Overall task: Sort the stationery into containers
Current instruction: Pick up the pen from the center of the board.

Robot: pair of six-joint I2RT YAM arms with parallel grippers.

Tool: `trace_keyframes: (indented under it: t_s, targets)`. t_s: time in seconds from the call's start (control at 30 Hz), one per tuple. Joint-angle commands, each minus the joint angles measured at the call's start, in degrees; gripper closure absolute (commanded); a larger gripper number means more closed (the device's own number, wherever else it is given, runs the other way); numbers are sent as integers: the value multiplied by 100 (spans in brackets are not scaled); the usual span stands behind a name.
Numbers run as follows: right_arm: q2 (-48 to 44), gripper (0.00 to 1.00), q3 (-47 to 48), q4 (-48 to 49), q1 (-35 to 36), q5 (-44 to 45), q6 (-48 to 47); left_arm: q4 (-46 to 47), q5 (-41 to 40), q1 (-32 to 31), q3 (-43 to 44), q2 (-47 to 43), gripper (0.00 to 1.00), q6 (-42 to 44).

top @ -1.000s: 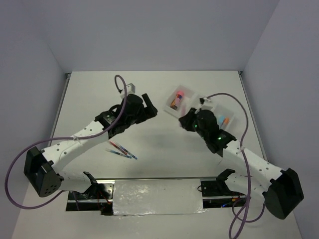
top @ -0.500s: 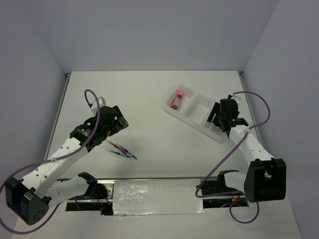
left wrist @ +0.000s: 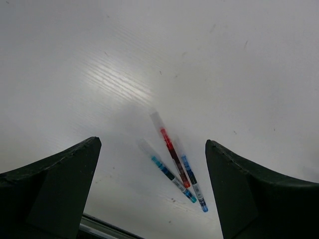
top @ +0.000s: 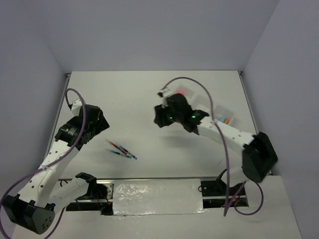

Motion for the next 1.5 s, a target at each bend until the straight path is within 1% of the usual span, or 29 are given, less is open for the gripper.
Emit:
trace_keyframes:
  t_s: [0.0,0.03,0.07,0.1,0.17,0.2,0.23,0.33,0.4,0.5,0.57,0.8,0.9,1.17,1.23,1.27,1.3,1.37,1.4,1.43,1.47]
  targets:
    - [1327,42,912,334,810,-471,-637,-516,-913,48,374,-400,1,294]
    - [1620,42,1393,299,1117,-488,-637,-577,-1176,57,392,-558,1,329]
    - [1901,42,1659,64,1285,-419,-628,-621,-1318,57,401,-638,1,303]
    - [2417,43,1931,-52,1452,-61,-619,-622,-1441,57,392,-734,1,312]
    - [2799,46,2458,-236,1795,231,-584,-465,-1661,66,270,-1068,1,452]
    - [3062,47,2574,-281,1866,450,-506,-429,-1662,66,208,-1173,1,479]
    - [3169,48,2663,-290,1928,513,-470,-359,-1618,66,173,-1366,1,531]
    - [3520,49,2953,-483,2209,785,-443,-42,-1416,75,15,-1578,1,742]
    - [3670,49,3164,-702,2420,909,-409,-41,-1381,75,23,-1561,1,752]
    - [3837,49,3278,-738,2657,1014,-382,-85,-1319,75,41,-1438,1,760]
    - [3995,50,3445,-922,2719,1207,-329,-94,-1302,75,49,-1386,1,769]
    - [4390,52,3718,-1186,2886,1217,-346,-6,-1258,66,-3,-1491,1,830]
    - [4584,53,3911,-1344,2930,1375,-329,-24,-1249,66,5,-1430,1,830]
    - [4796,57,3955,-1318,2913,1480,-312,20,-1205,75,-12,-1456,1,866]
    - [4875,60,3956,-1388,2904,1472,-294,20,-1205,75,-12,-1447,1,874]
    - [4910,64,3956,-1415,2869,1463,-285,29,-1205,75,-3,-1456,1,874]
    - [4927,74,3912,-1459,2869,1489,-259,29,-1196,75,-12,-1447,1,874]
    - [4875,91,3772,-1424,2729,1472,-119,29,-1196,75,-12,-1456,1,883]
    - [4770,100,3449,-1328,2650,1419,-66,38,-1196,66,-21,-1464,1,883]
    - [4613,100,3202,-1005,2580,1280,-22,38,-1179,75,-21,-1464,1,892]
    - [4193,100,2991,-863,2413,1200,65,46,-1170,75,-30,-1456,1,901]
